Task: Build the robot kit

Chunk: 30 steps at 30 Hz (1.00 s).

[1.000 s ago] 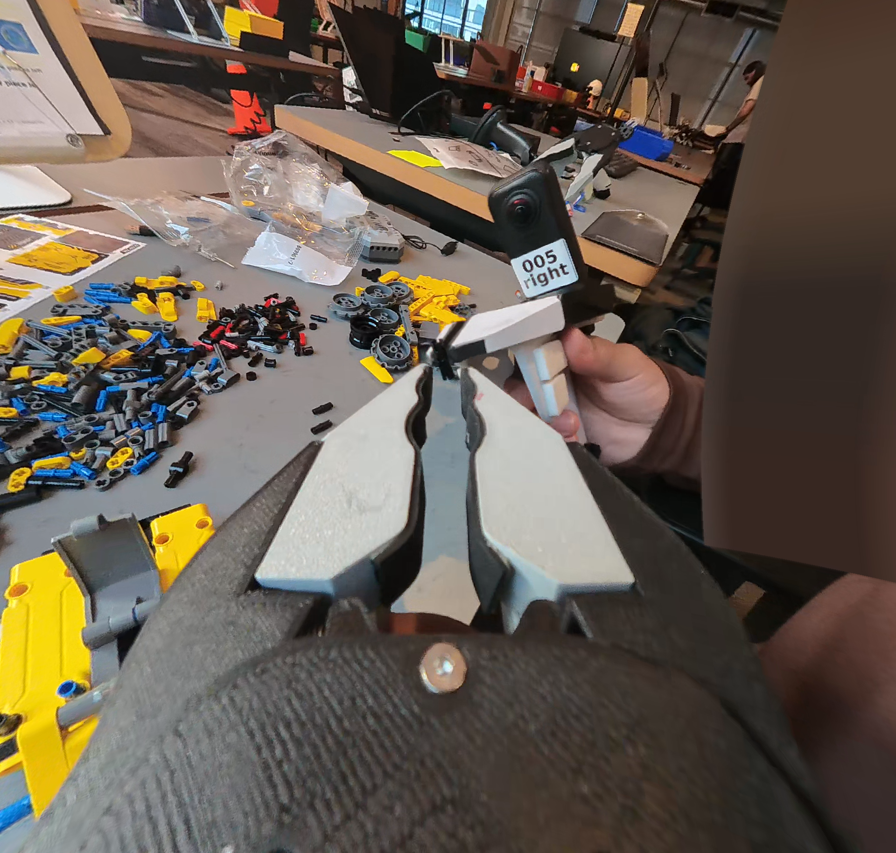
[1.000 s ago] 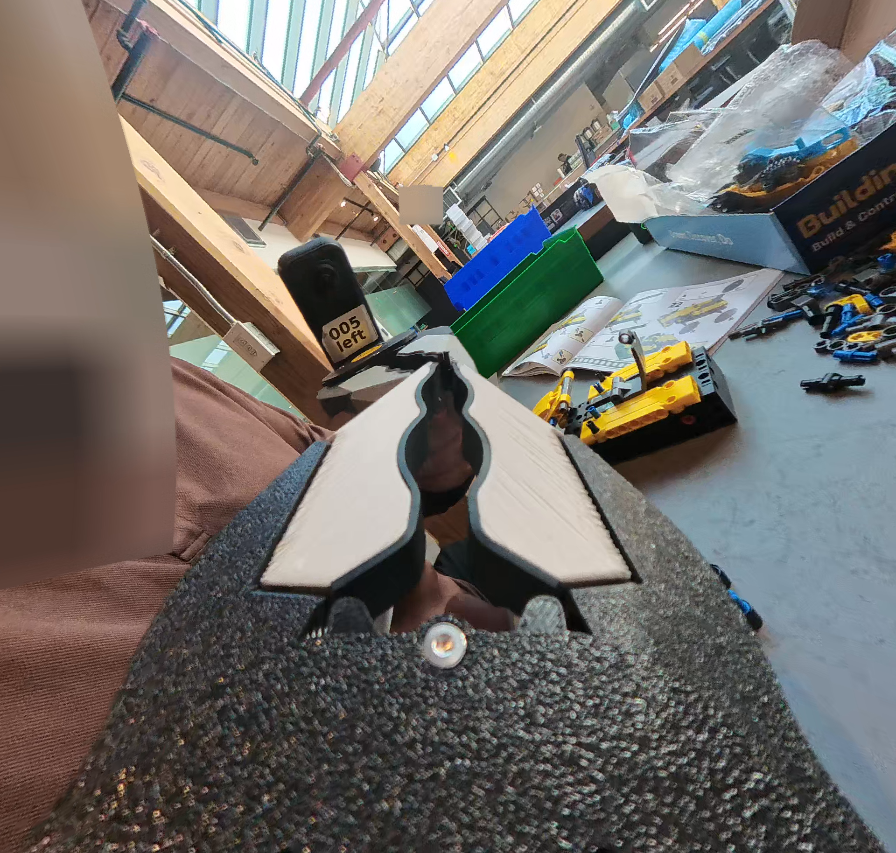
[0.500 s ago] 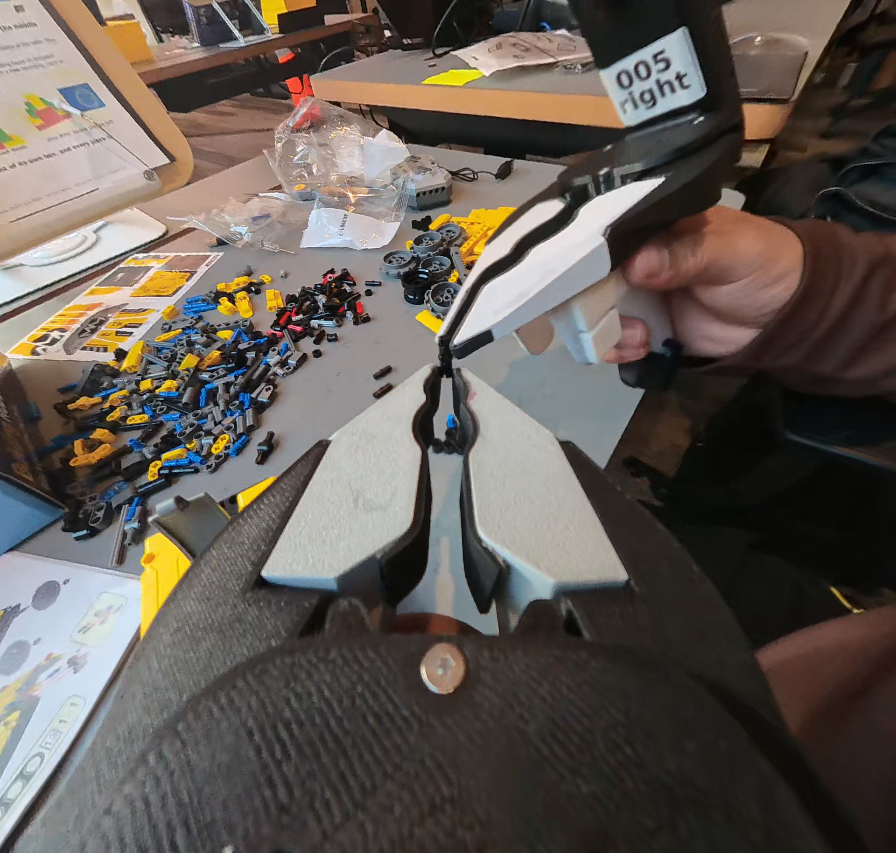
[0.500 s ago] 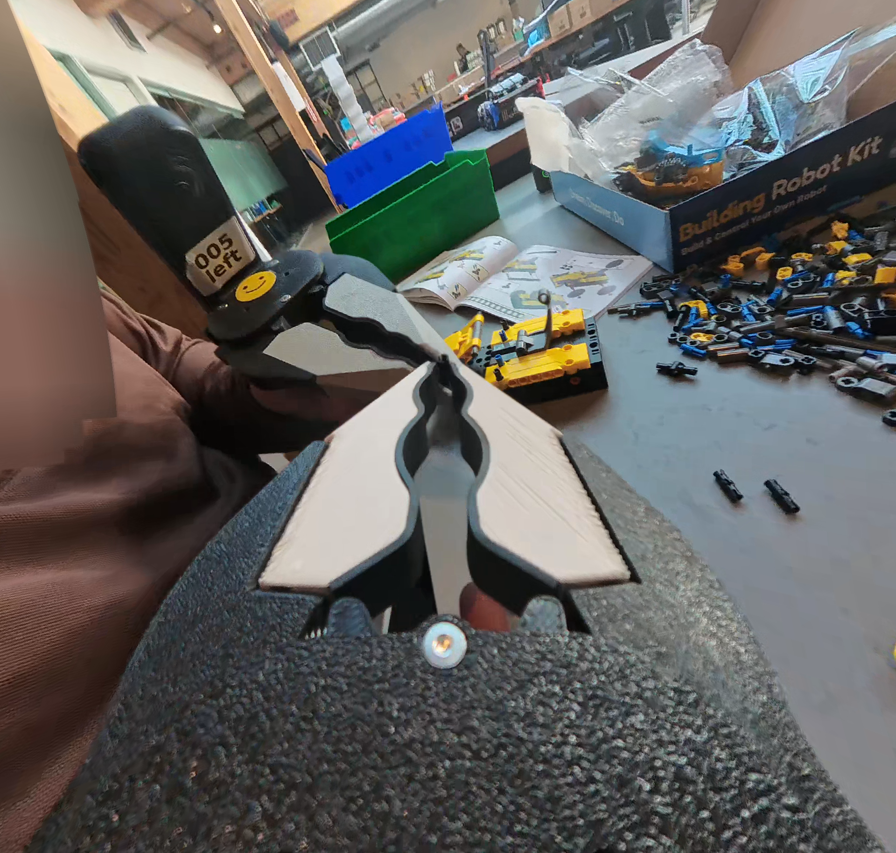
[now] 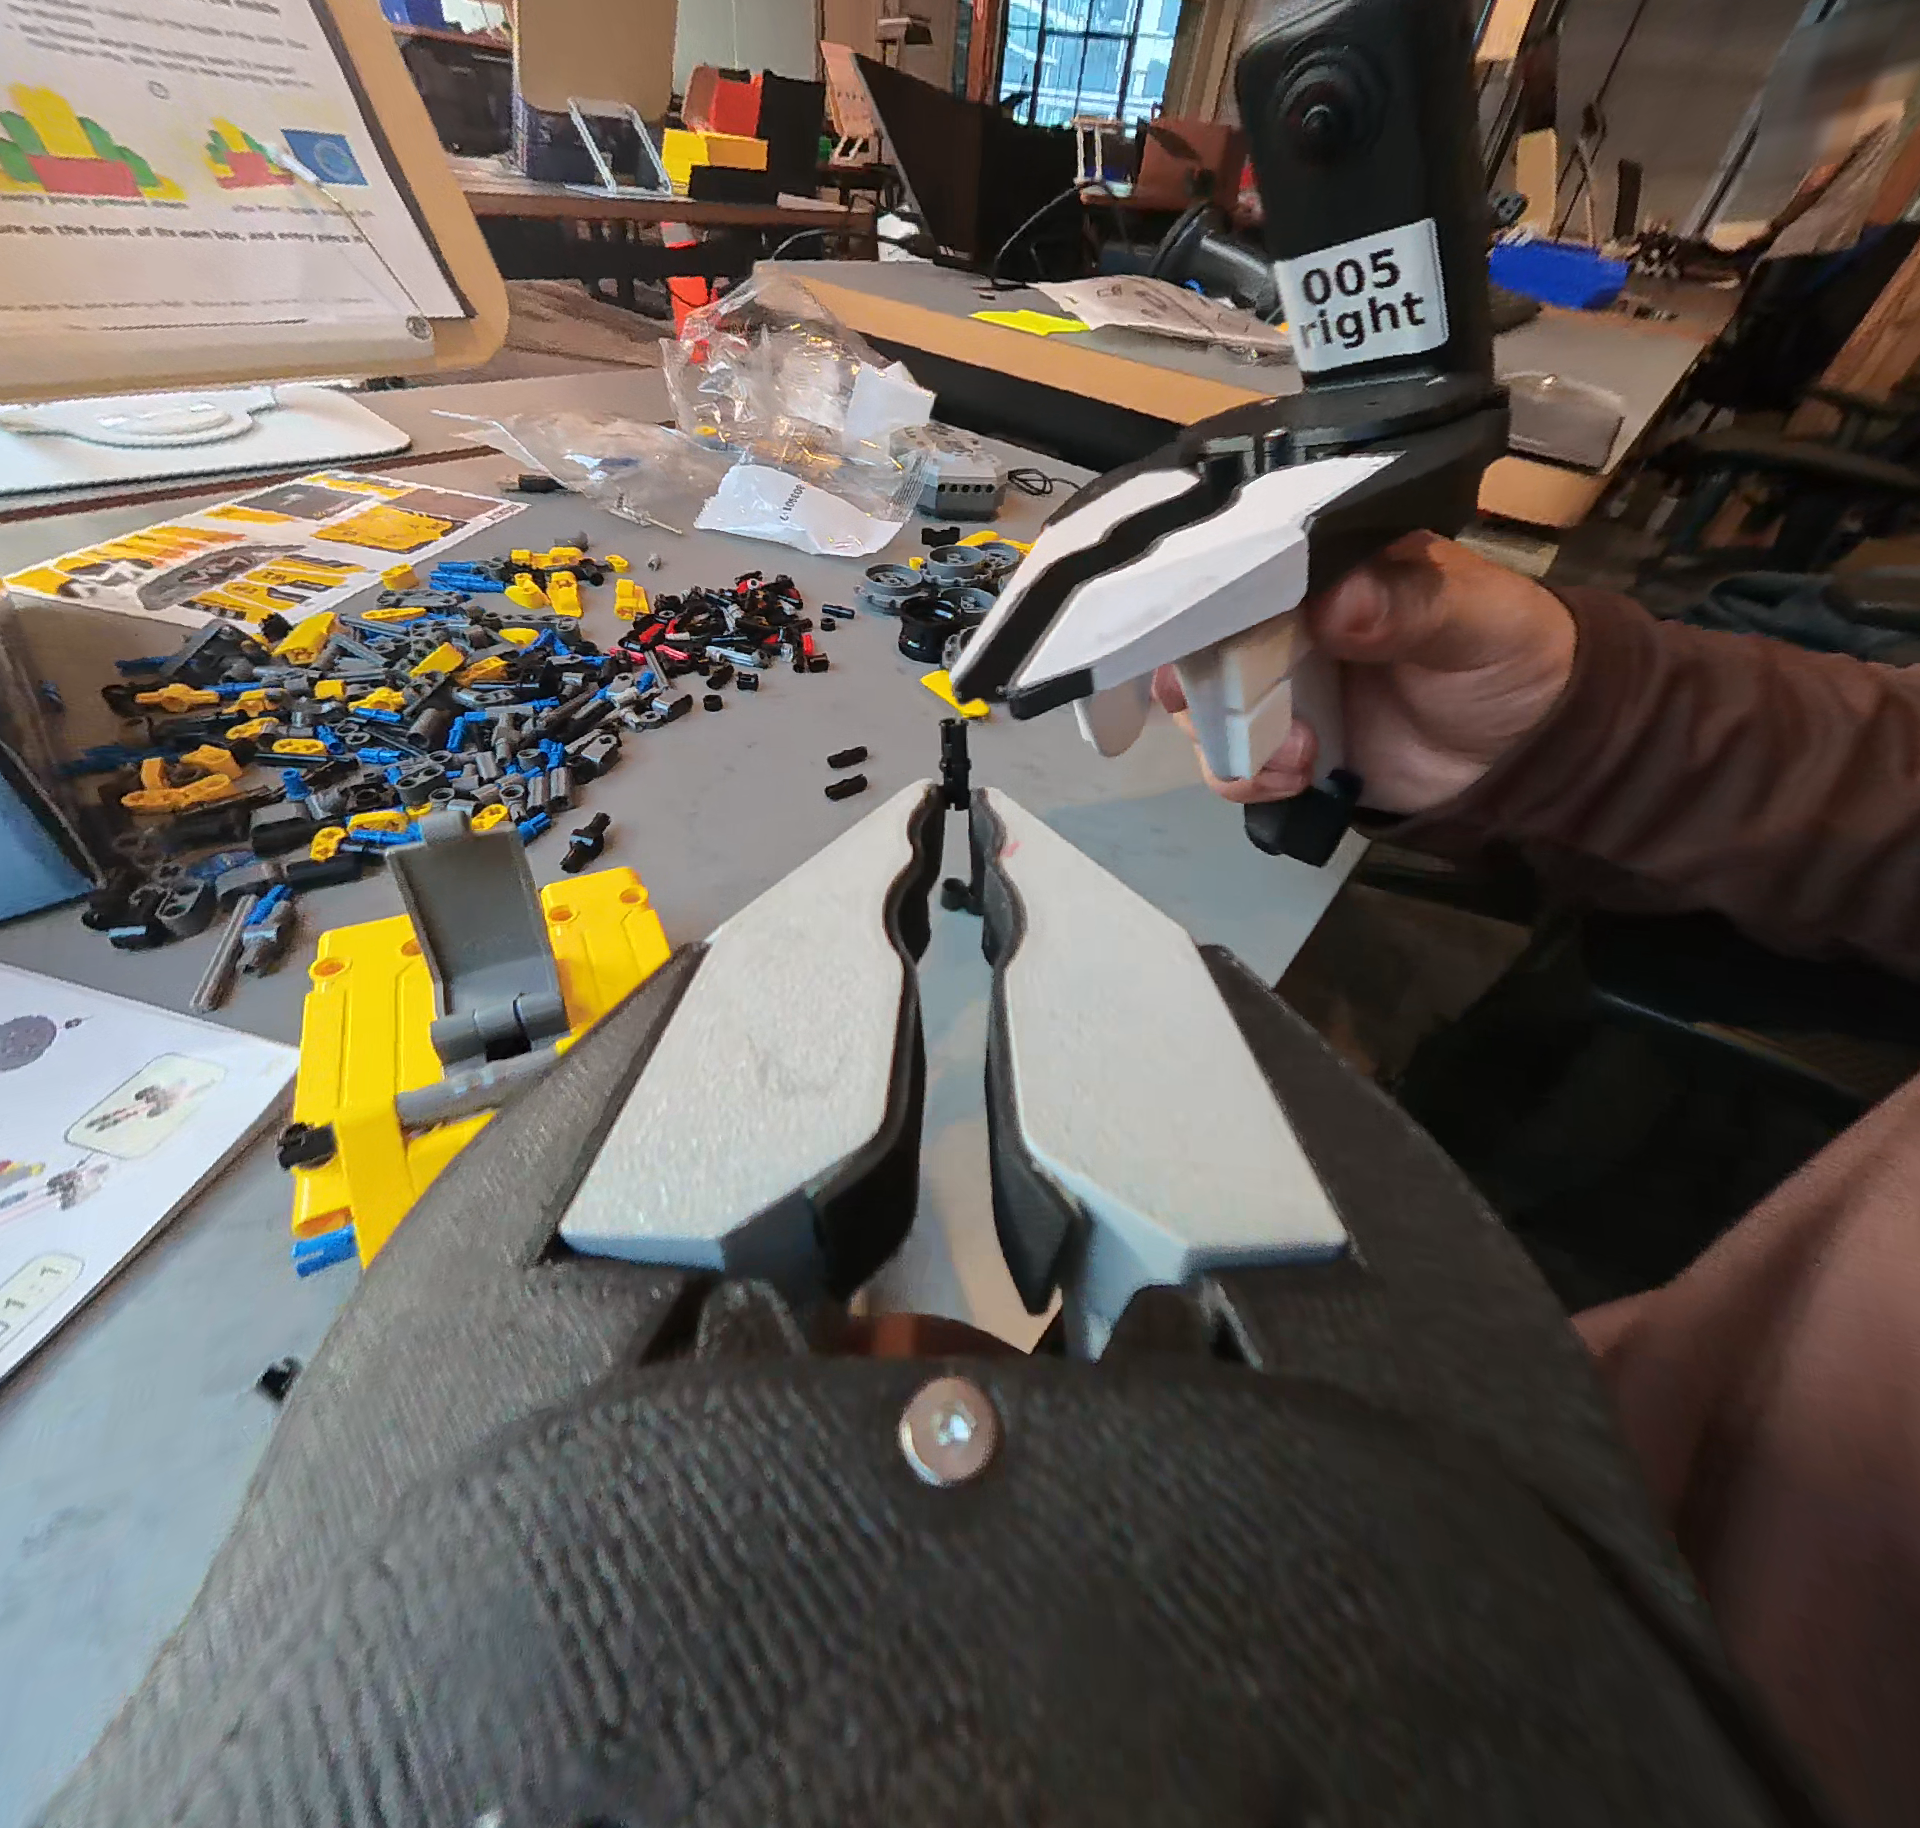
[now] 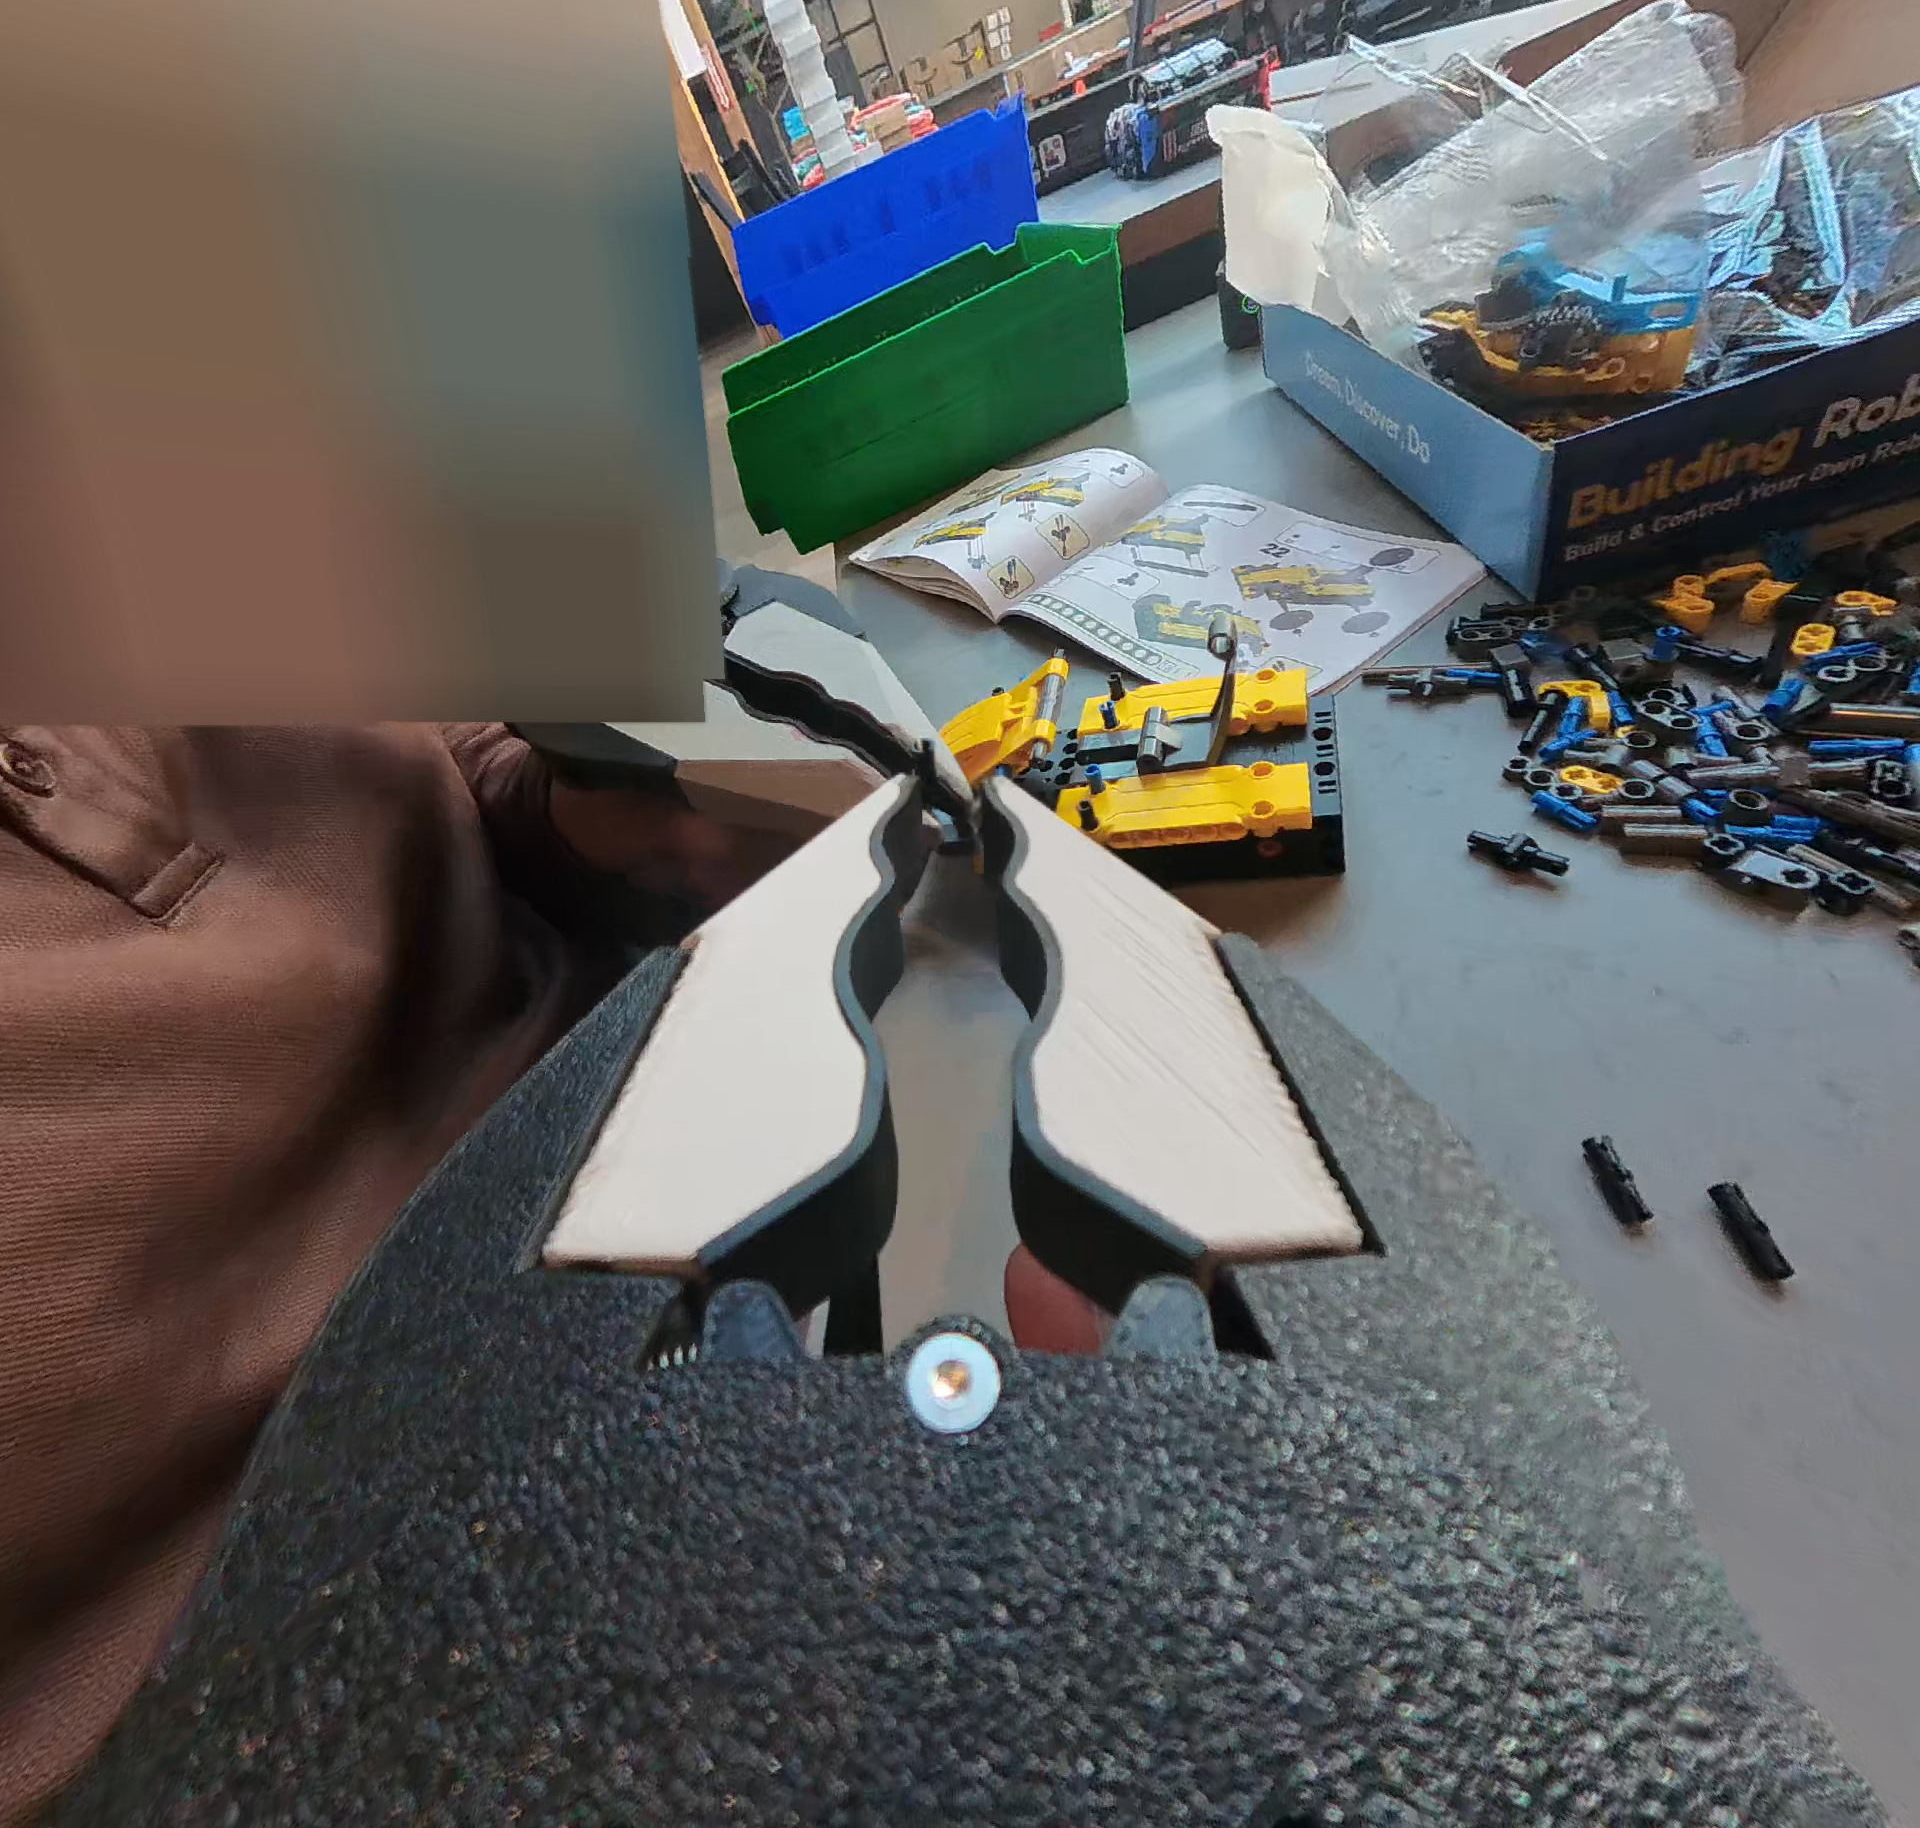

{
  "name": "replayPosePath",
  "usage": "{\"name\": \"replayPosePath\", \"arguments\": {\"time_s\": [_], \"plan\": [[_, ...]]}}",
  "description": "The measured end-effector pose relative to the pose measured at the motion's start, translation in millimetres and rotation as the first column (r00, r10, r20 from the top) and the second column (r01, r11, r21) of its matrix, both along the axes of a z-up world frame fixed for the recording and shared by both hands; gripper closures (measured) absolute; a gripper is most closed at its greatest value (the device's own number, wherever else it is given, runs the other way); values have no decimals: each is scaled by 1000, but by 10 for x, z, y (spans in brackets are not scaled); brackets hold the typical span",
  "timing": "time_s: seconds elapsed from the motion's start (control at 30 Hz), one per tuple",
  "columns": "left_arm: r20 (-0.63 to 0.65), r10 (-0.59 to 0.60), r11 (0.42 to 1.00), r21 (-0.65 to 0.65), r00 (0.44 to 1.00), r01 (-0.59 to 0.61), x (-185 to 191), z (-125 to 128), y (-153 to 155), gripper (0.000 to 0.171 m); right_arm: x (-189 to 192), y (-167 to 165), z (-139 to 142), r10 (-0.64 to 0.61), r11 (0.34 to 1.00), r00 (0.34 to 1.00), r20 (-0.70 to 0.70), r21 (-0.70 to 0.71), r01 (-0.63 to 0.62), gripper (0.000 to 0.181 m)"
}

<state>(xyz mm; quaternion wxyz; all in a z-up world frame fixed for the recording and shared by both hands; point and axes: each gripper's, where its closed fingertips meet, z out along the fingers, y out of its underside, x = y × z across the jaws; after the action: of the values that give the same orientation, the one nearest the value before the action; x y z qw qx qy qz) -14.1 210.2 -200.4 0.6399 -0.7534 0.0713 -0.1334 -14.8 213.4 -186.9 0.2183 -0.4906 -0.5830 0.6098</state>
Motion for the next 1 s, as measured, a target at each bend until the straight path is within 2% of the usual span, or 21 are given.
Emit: {"name": "replayPosePath", "arguments": {"time_s": [0.13, 0.27, 0.67, 0.83, 0.9, 1.0], "plan": [[97, -22, 1000, 6, 995, 21, -90, 47, -97, 170, -101, 110, -83, -50, 998, 998, 46, 35, 48, 170], [66, 0, 999, 33, 998, -3, -214, 95, -194, 170, -183, 135, -97, -44, 998, 997, 64, 54, 40, 168], [113, 10, 999, 39, 994, -14, -331, 96, -194, 170, -264, 146, -225, -18, 986, 992, 122, 169, -3, 164], [63, -28, 999, -34, 998, 30, -250, 10, -159, 170, -198, 121, -126, 17, 979, 993, 120, 202, -41, 165], [26, -83, 992, -90, 996, 85, -141, -89, -146, 170, -134, 39, -51, 75, 972, 990, 121, 211, -99, 173], [-66, -127, 988, -103, 990, 120, -16, -161, -128, 170, -8, -65, -87, 137, 951, 974, 179, 252, -180, 172]]}}
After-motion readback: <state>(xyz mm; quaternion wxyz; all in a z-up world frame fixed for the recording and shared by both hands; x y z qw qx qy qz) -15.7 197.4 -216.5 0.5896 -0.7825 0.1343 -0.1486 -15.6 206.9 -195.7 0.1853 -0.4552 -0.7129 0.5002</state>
